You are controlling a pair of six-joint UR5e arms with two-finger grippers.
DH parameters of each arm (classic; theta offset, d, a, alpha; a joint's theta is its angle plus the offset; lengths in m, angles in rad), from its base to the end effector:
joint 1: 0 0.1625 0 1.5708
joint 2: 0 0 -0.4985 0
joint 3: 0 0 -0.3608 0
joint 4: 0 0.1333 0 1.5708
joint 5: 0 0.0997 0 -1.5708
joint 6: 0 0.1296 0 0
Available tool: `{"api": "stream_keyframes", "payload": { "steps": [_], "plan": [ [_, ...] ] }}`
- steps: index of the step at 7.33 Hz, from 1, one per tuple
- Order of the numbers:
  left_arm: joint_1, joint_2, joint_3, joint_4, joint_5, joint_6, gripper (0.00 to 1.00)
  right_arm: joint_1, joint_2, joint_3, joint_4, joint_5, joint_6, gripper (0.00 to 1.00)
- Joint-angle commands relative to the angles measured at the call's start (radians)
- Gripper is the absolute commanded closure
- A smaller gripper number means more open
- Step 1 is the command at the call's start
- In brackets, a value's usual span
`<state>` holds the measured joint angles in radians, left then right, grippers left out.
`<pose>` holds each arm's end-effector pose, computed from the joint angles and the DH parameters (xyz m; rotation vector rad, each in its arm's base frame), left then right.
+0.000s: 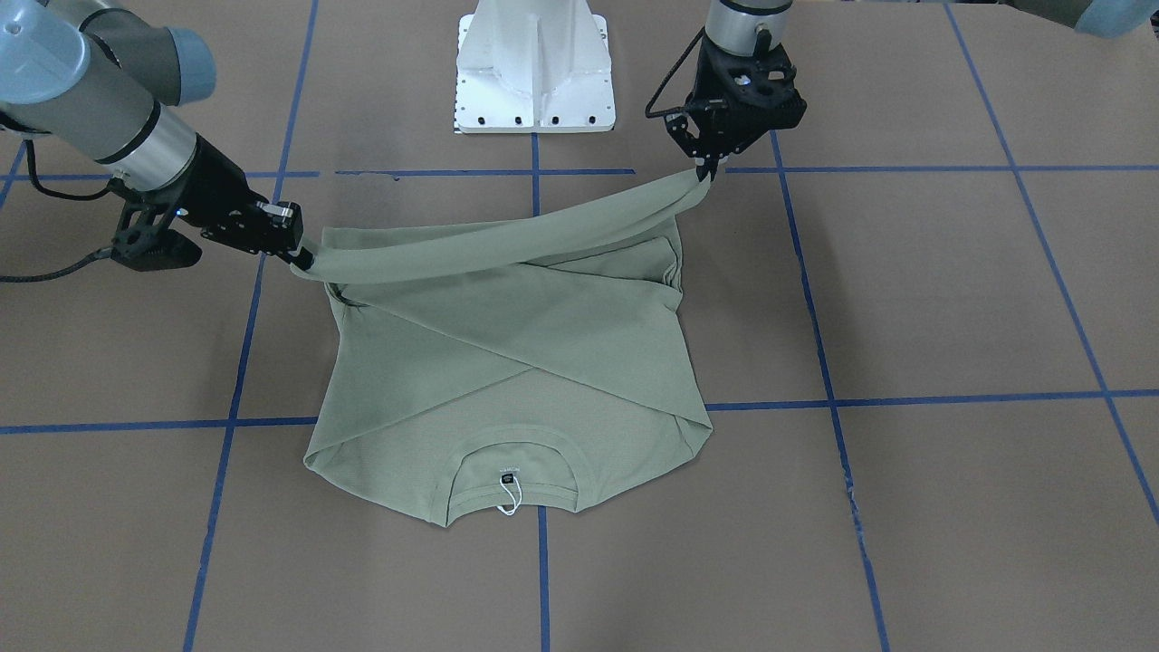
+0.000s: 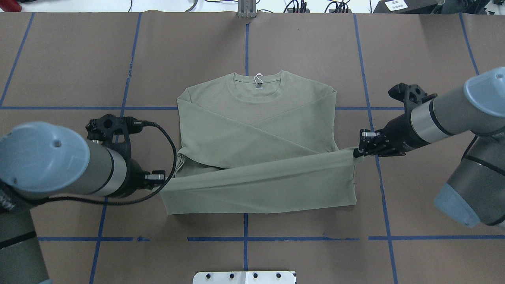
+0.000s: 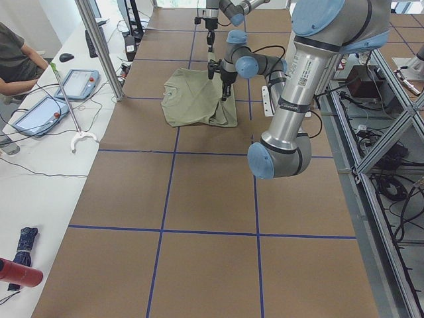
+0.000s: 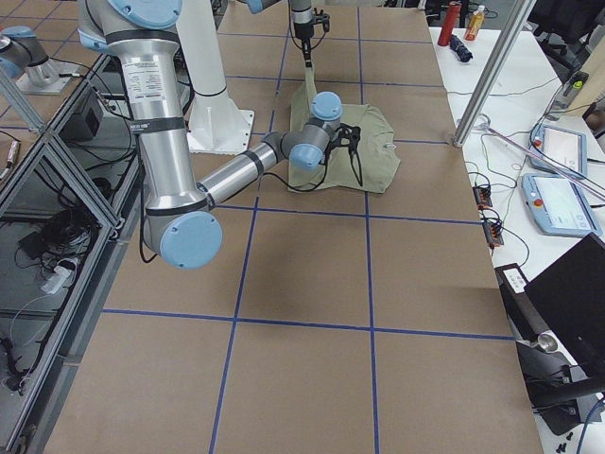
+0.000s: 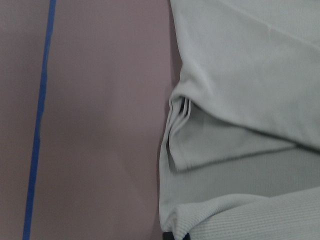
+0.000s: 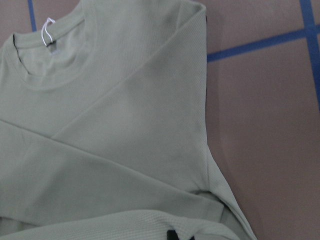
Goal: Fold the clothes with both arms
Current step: 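Lift the hem with both grippers and carry it over to the collar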
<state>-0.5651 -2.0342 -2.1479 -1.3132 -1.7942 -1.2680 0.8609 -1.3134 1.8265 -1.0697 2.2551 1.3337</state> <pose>0.4213 -0.3910 0.3164 0.1357 0.7970 -0.1604 -0.3385 -0.4727 0.4359 -0.0243 -1.1511 0.2068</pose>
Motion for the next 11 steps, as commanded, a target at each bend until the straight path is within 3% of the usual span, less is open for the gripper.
{"api": "stream_keyframes", "payload": {
  "steps": [1,6,9,11],
  "plan": [
    [-0.105,-0.041,0.153,-0.099,-0.002,0.051,1.0,0.064,0.161,-0.19,0.001,0.0,-0.008,1.0],
    [-0.165,-0.167,0.602,-0.455,0.002,0.093,1.0,0.083,0.33,-0.472,0.001,-0.055,-0.057,1.0],
    [-0.199,-0.173,0.728,-0.575,0.006,0.098,1.0,0.073,0.358,-0.527,0.002,-0.092,-0.057,1.0],
    [-0.216,-0.187,0.761,-0.58,0.006,0.099,1.0,0.072,0.381,-0.562,0.002,-0.103,-0.059,1.0]
  ]
}}
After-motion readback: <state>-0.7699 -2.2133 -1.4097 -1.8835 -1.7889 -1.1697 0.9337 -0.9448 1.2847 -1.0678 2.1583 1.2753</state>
